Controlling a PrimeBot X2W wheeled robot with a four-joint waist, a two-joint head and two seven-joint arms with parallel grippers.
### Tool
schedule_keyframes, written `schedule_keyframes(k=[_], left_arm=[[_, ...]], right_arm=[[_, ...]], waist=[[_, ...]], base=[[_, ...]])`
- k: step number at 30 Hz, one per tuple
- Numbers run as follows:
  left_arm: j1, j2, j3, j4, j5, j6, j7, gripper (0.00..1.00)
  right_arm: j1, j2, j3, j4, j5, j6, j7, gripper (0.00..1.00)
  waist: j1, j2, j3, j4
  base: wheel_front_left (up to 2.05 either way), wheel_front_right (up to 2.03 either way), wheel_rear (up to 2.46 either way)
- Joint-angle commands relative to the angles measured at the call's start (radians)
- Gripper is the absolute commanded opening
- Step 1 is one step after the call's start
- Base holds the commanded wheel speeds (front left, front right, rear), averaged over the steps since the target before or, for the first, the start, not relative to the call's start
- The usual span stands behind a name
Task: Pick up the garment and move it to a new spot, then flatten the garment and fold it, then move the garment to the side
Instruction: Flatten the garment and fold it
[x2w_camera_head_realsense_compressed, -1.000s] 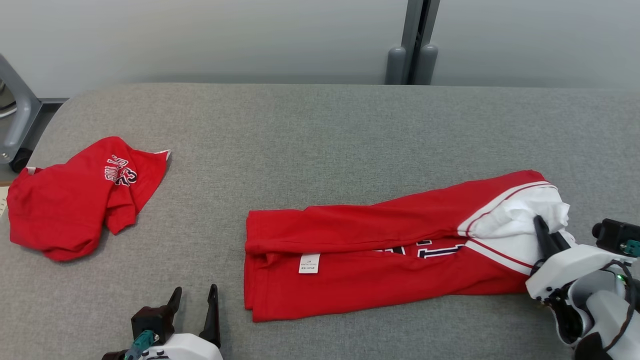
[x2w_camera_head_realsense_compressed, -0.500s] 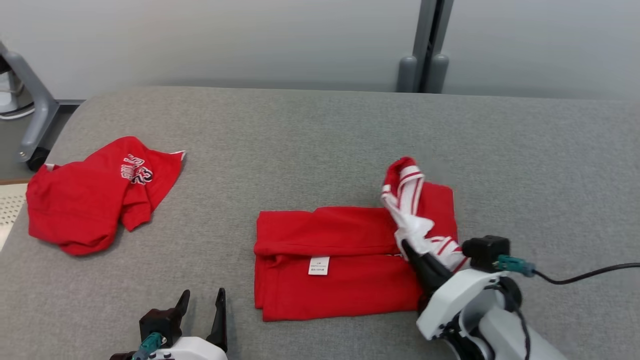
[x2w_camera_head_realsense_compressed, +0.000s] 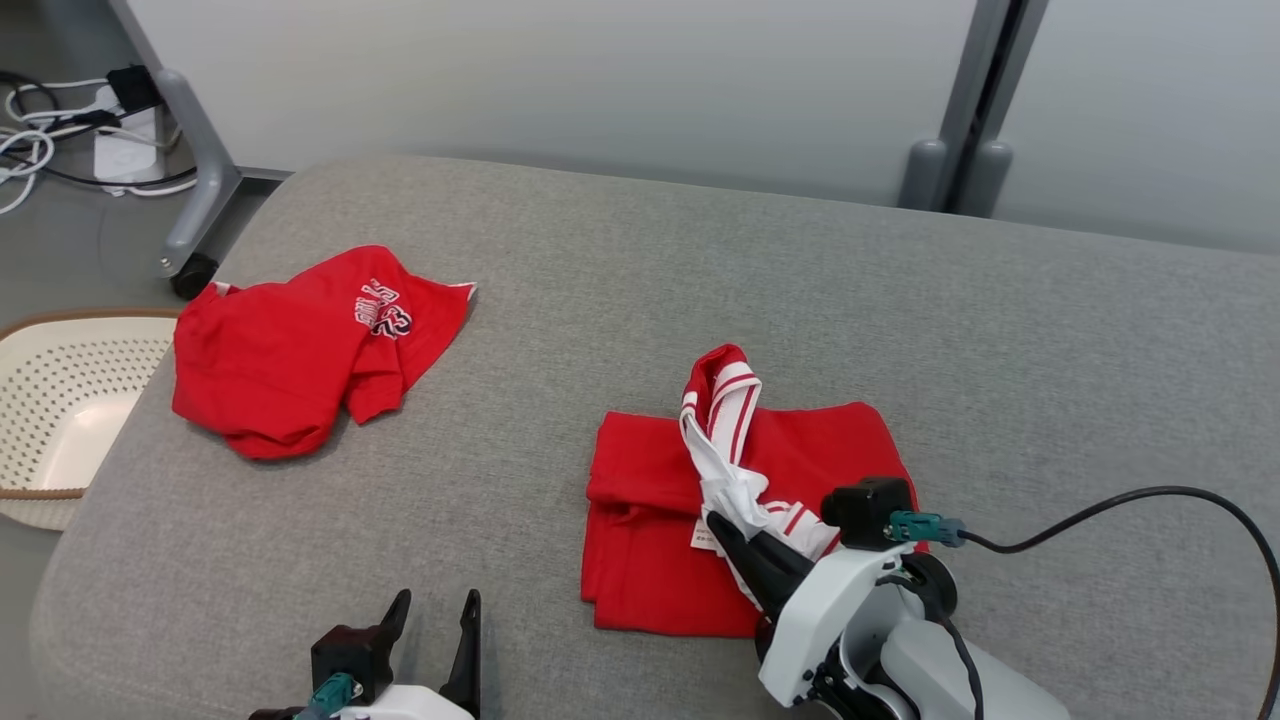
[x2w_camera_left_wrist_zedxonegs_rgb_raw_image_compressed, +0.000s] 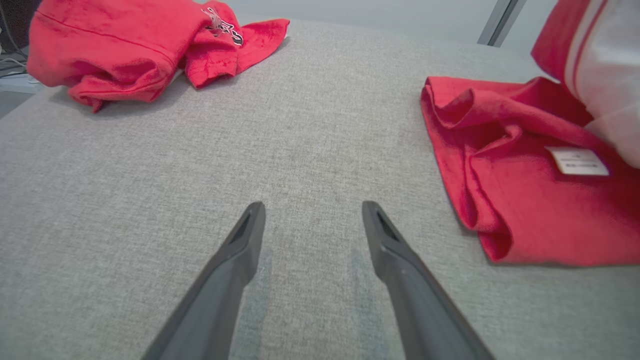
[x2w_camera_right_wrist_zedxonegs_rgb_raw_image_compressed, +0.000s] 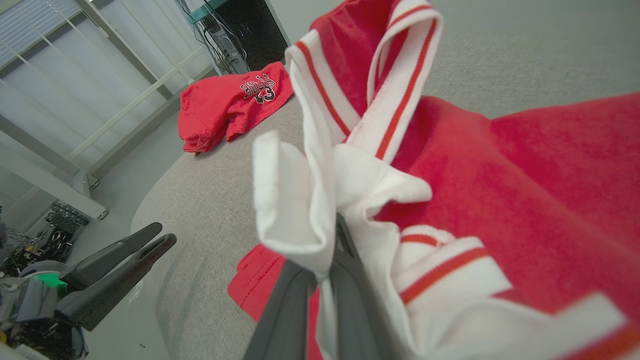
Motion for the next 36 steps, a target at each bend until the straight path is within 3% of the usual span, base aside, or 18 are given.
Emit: schedule_keyframes(k=[1,5,6,7,13,17,26,31,36], left_arm=[[-0.009,0.005,-0.006,0.0,-0.004,0.002,-0.005,1.0],[-0.013,0.005,-0.011,0.002,-0.012,0.007,-0.005,1.0],[-0.013,0.005,-0.011,0.0,-0.014,0.008,-0.005,1.0],[-0.014,0.004,-0.01,-0.002,-0.013,0.01,-0.005,1.0],[-0.013,0.005,0.009,-0.013,-0.002,0.016,-0.005,1.0],[-0.008,0.005,0.022,-0.024,0.005,0.027,-0.005,1.0],[-0.011,0.005,0.06,-0.053,0.026,0.037,-0.004,1.0],[-0.007,0.005,0.078,-0.065,0.039,0.04,-0.005,1.0],[0.003,0.005,0.088,-0.071,0.045,0.039,-0.004,1.0]], right_arm=[[-0.02,-0.002,0.023,0.008,0.016,0.0,-0.008,0.0],[-0.044,-0.003,0.068,0.008,0.081,0.0,-0.033,0.0],[-0.048,-0.003,0.069,0.002,0.102,0.0,-0.044,0.29],[-0.054,-0.003,0.072,0.0,0.121,0.0,-0.053,1.0],[-0.089,-0.004,0.012,0.031,0.124,0.0,-0.087,1.0],[-0.063,-0.004,-0.183,0.007,0.002,0.0,-0.086,1.0],[0.135,-0.002,-0.646,-0.133,-0.401,0.0,-0.087,1.0],[0.21,-0.002,-0.751,-0.197,-0.506,0.0,-0.087,1.0],[0.26,-0.002,-0.789,-0.227,-0.559,0.0,-0.087,1.0]], waist=[[-0.0001,0.0,0.001,0.018],[-0.0001,0.0,0.003,0.032],[-0.0001,0.0,0.003,0.032],[-0.0001,0.0,0.004,0.032],[-0.0001,0.0,-0.003,-0.002],[-0.0001,0.0,-0.009,-0.039],[-0.0001,0.0,-0.026,-0.115],[-0.0001,0.0,-0.032,-0.14],[-0.0001,0.0,-0.039,-0.154]], base=[[0.0,0.0,0.0],[0.0,0.0,0.0],[0.0,0.0,0.0],[0.0,0.0,0.0],[0.0,0.0,0.0],[0.0,0.0,0.0],[0.0,0.0,0.0],[0.0,0.0,0.0],[0.0,0.0,0.0]])
